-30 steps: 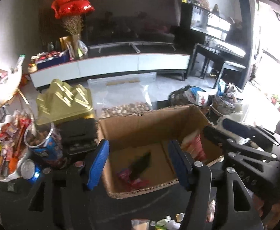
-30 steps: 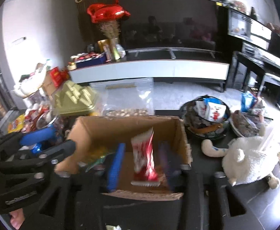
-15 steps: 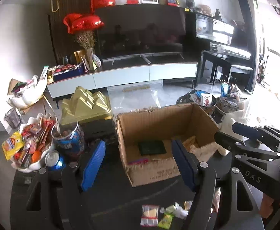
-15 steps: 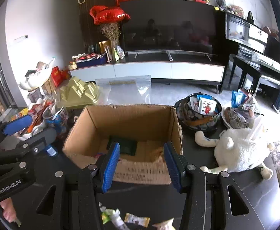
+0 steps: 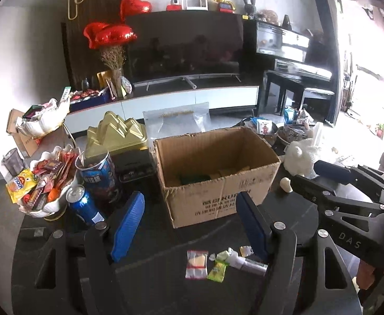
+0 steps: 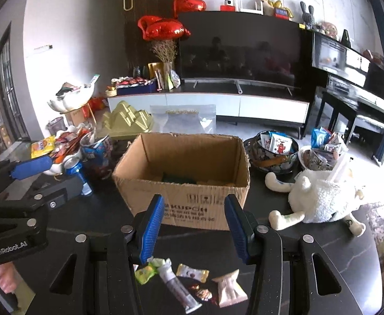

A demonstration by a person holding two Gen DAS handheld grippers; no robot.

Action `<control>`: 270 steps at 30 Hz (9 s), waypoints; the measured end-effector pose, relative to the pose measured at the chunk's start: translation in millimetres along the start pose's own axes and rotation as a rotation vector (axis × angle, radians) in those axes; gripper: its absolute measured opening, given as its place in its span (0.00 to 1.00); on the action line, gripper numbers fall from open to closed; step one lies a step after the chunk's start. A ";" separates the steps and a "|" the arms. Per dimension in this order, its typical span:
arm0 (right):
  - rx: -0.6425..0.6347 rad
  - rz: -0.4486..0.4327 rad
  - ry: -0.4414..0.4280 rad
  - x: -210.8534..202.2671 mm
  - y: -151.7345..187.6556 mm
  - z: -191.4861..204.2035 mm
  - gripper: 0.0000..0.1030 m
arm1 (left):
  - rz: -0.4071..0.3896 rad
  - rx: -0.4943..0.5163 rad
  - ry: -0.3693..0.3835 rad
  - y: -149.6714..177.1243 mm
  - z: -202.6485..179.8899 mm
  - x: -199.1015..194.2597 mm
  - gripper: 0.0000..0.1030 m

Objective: Organize snacks
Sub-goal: 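Move both tools back to the remaining small snack packets, then grasp the yellow-green candy with the left gripper while the right grasps the white stick packet, then carry the yellow-green candy and white stick packet over the cardboard box, then open both grippers to drop the two snacks into the box, then move both tools back toward the remaining candies on the table, then grasp the pale green candy with the left gripper while the right grasps the red-gold candy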

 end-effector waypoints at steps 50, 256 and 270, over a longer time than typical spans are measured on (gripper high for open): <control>-0.169 0.154 -0.147 26.3 170.1 40.4 0.48 | 0.109 0.065 0.179 167.9 -37.5 29.5 0.63; 0.127 0.164 0.009 70.8 194.3 -16.7 0.36 | 0.166 0.137 0.269 176.3 -69.2 131.6 0.39; 0.175 0.202 -0.001 81.8 202.6 -22.1 0.35 | 0.237 0.125 0.291 189.4 -77.7 149.7 0.29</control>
Point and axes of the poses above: each gripper's, at about its wrist camera, not at the fingertips, and x roughly the way its jaws point, z to its left, y to its underside, the point moved 10 cm from there along x, roughly the way its jaws point, and after that the axes turned 7 degrees about -z, right-handed, at the moved point
